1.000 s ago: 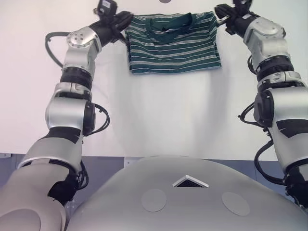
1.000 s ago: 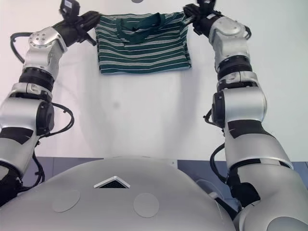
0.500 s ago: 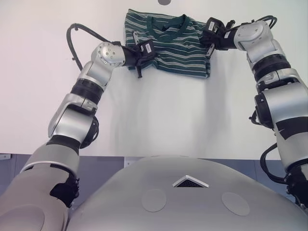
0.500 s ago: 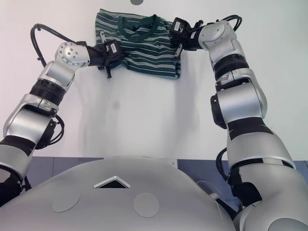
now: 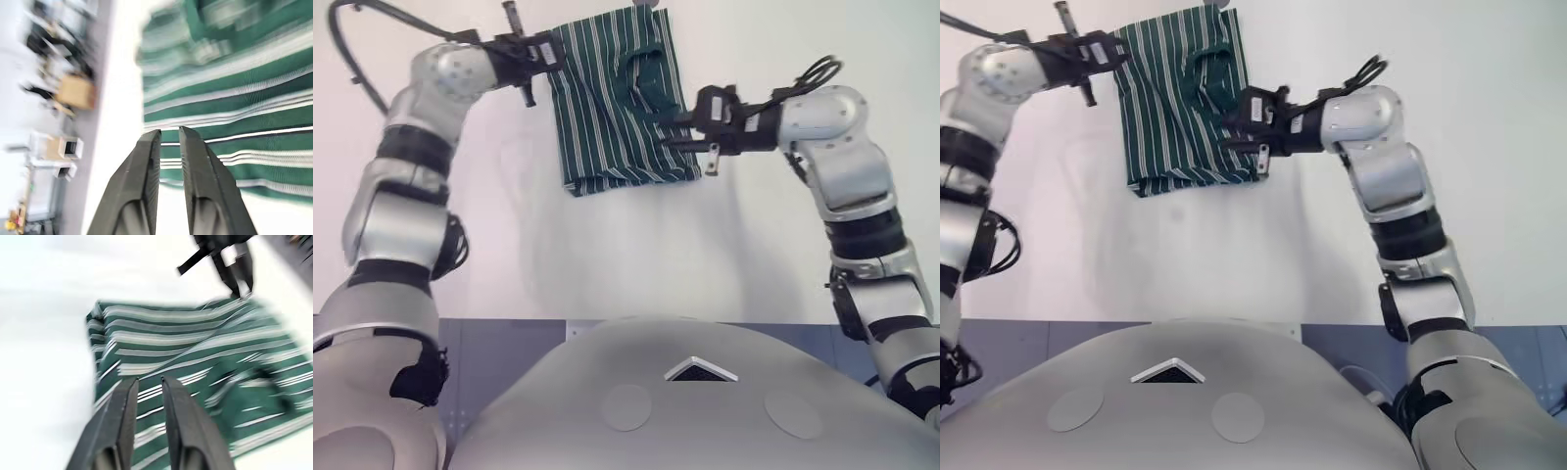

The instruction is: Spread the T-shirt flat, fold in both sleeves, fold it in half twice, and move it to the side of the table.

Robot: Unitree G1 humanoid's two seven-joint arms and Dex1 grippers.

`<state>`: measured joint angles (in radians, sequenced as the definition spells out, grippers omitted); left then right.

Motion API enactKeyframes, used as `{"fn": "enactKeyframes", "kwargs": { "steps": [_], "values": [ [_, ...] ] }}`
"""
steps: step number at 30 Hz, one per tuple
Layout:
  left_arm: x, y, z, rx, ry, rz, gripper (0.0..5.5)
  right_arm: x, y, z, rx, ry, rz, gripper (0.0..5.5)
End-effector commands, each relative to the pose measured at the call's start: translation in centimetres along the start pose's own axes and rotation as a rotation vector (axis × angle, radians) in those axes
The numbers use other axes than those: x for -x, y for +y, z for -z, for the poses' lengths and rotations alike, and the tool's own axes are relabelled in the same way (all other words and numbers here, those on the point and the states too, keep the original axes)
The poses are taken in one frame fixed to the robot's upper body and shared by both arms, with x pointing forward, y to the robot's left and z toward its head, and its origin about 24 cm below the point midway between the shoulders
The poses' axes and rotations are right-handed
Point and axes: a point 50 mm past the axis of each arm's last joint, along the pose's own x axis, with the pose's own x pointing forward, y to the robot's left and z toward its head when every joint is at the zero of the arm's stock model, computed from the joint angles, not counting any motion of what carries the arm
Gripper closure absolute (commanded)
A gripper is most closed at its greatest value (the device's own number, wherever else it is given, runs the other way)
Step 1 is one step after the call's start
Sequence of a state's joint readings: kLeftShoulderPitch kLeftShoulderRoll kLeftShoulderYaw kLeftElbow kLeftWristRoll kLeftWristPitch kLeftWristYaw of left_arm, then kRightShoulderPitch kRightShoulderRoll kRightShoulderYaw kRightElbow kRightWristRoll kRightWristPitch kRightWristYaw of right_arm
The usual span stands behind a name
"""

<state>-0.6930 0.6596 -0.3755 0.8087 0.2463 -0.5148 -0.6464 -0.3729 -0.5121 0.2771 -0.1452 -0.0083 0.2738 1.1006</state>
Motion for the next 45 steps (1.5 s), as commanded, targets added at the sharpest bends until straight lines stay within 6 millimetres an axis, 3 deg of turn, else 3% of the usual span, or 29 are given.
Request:
{"fn": "enactKeyframes", "kwargs": {
  "steps": [1,4,9,12,16,21,25,26,30,34,38,41,45],
  "values": [
    [5.2,-5.5,1.9,-0.008,-0.009,0.133,4.15,3.8,1.6,6.0,0.219,0.249,-0.009,3.82],
    [7.1,-8.2,1.5,0.013,-0.029,0.158,3.98,4.2,2.8,8.8,0.260,0.272,-0.043,3.42],
    [6.4,-12.4,1.1,-0.005,-0.041,0.314,3.98,1.3,3.8,9.0,0.302,0.166,0.012,3.42],
    [5.7,-13.5,0.1,0.013,-0.093,0.326,3.98,-0.3,4.0,8.4,0.348,0.119,0.023,3.42],
    [5.1,-13.4,-1.3,0.021,-0.175,0.296,3.98,-1.5,4.3,8.5,0.369,0.117,-0.002,3.42],
    [4.6,-13.6,-2.3,-0.050,-0.214,0.324,3.98,-1.7,4.5,8.9,0.386,0.137,-0.052,4.37],
    [4.0,-14.7,-2.2,-0.038,-0.189,0.414,4.72,-1.6,4.3,8.9,0.368,0.147,-0.074,5.19],
    [4.0,-15.2,-2.1,0.007,-0.166,0.462,4.93,-1.5,4.4,8.9,0.345,0.150,-0.090,5.42],
    [6.9,-16.8,-3.4,0.572,-0.128,0.777,5.48,0.2,5.4,7.4,0.074,0.111,-0.224,5.50],
    [8.9,-15.0,-4.8,0.899,-0.216,0.810,5.49,3.5,6.8,1.5,-0.318,-0.119,-0.477,5.50],
    [9.1,-11.2,-4.4,1.032,-0.272,0.678,5.49,3.4,3.0,-1.7,-0.479,-0.301,-0.358,5.50],
    [7.7,-9.4,-2.6,1.086,-0.238,0.484,5.49,1.8,-0.7,-1.4,-0.580,-0.328,-0.212,5.50],
    [4.2,-7.6,-0.7,1.162,-0.168,0.213,5.49,-0.5,-2.8,2.7,-0.708,-0.172,-0.035,5.50]
  ]
}}
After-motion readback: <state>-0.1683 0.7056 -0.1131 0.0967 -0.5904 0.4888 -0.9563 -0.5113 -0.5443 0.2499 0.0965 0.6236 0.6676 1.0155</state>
